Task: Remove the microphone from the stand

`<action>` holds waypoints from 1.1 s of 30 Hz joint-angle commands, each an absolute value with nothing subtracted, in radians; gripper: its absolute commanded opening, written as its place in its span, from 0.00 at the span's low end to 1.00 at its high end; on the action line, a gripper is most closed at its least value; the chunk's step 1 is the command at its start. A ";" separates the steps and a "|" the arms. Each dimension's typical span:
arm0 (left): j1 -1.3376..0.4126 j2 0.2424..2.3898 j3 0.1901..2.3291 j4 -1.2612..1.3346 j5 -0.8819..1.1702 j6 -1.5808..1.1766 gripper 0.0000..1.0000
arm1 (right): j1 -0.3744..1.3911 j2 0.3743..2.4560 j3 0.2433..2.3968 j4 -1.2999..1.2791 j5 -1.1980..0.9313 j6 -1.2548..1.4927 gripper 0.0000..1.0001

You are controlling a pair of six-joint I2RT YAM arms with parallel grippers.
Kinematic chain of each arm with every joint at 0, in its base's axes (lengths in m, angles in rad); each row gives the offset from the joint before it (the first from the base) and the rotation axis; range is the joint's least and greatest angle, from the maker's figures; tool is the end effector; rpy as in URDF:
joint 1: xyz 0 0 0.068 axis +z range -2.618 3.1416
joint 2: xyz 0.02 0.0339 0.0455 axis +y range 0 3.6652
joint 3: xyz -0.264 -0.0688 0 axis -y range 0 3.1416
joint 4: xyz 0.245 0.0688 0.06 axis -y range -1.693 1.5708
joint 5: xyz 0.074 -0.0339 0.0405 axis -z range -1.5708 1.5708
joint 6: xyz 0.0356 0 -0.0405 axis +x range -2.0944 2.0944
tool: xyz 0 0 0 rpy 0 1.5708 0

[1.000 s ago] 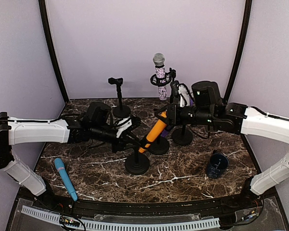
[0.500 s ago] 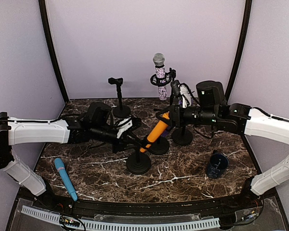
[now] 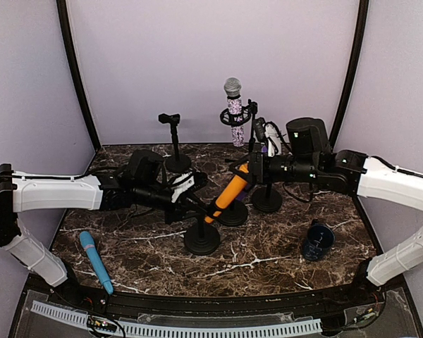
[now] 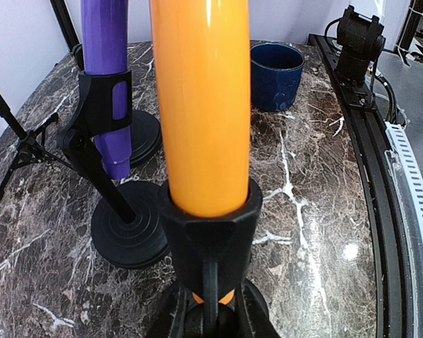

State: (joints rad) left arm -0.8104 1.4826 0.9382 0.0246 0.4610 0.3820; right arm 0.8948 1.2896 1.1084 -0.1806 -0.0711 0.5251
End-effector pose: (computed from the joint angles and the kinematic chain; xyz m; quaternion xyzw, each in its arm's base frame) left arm 0.2155 -0.2495 0.2483 0.5677 0.6325 -0.2969 0.4352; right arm 0.1863 0.2364 0.3432 -0.1710 0.8045 0.3924 0.4117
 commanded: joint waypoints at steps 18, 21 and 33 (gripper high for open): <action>-0.823 1.527 0.910 -0.168 0.320 0.434 0.00 | 0.856 1.238 1.206 -0.064 0.033 0.573 0.32; -0.824 1.527 0.910 -0.166 0.320 0.433 0.00 | 0.852 1.228 1.195 -0.055 0.013 0.563 0.32; -0.823 1.526 0.911 -0.166 0.323 0.431 0.00 | 0.832 1.174 1.140 -0.007 -0.087 0.528 0.31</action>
State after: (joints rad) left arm -0.8356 1.4944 0.9482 0.0288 0.4084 0.3820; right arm 0.8738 1.2839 1.1252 -0.2157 -0.0731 0.5316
